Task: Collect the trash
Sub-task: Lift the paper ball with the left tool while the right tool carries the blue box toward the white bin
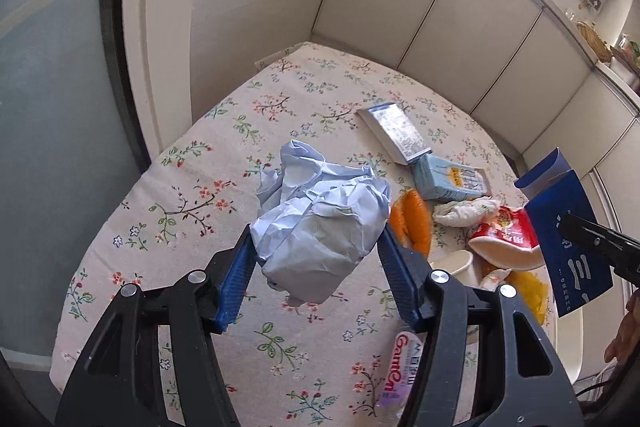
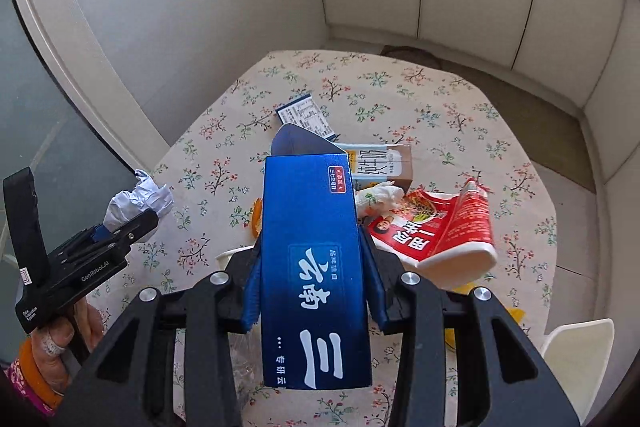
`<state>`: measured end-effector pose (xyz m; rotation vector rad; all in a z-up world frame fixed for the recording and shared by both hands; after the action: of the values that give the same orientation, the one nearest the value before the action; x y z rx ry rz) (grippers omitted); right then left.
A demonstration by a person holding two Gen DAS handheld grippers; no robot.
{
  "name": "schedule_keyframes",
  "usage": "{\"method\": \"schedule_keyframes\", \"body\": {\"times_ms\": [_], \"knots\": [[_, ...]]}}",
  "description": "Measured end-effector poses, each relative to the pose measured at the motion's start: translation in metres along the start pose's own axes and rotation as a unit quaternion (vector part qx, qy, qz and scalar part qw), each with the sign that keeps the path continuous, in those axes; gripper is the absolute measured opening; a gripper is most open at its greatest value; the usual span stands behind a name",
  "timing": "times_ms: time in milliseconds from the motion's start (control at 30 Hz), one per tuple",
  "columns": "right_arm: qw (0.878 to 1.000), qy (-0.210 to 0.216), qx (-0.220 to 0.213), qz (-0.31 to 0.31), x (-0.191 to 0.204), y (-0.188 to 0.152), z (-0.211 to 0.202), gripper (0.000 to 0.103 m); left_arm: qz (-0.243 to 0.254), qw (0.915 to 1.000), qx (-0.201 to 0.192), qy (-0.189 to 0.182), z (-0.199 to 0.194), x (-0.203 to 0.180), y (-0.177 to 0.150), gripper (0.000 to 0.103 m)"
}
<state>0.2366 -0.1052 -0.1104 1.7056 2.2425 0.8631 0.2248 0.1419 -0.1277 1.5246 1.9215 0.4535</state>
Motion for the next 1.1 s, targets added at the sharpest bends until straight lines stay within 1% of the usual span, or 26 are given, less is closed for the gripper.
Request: {"method": "schedule_keyframes", "body": {"times_ms": [67, 200, 400, 533, 733, 933, 1033, 1100], "knots": [[1.000, -0.005, -0.020, 0.004, -0.007, -0.001, -0.021, 0.041, 0.007, 0.9999, -0.010, -0.009, -0.010, -0.013, 0.004, 0.058], [0.999, -0.017, -0.046, 0.013, -0.024, -0.009, -0.059, 0.041, 0.022, 0.9989, -0.026, -0.033, -0.028, -0.044, 0.006, 0.058], [0.994, -0.068, -0.084, 0.028, -0.066, -0.027, -0.111, 0.041, 0.046, 0.9956, -0.039, -0.072, -0.047, -0.098, 0.002, 0.058], [0.988, -0.102, -0.107, 0.051, -0.100, -0.040, -0.140, 0.041, 0.071, 0.9918, -0.047, -0.095, -0.058, -0.136, 0.000, 0.058], [0.972, -0.154, -0.144, 0.102, -0.157, -0.066, -0.178, 0.041, 0.102, 0.9839, -0.037, -0.142, -0.062, -0.198, -0.013, 0.058], [0.952, -0.178, -0.181, 0.173, -0.221, -0.101, -0.211, 0.041, 0.135, 0.9735, -0.026, -0.183, -0.063, -0.263, -0.034, 0.058], [0.943, -0.189, -0.185, 0.201, -0.246, -0.120, -0.220, 0.041, 0.143, 0.9674, -0.009, -0.209, -0.058, -0.298, -0.047, 0.058], [0.936, -0.209, -0.186, 0.212, -0.260, -0.133, -0.226, 0.042, 0.147, 0.9632, 0.005, -0.225, -0.053, -0.318, -0.058, 0.058]]}}
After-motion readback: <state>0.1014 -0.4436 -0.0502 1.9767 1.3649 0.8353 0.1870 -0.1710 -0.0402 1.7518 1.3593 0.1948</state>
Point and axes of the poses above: each gripper's, at about its wrist camera, not at the fingertips, and z roughly the way its jaws point, x to its left, y to its top, the point moved 6 cm from there along z, roughly the way its jaws point, and after that the axes turned 1 degree about y, right-handed, at the moved point
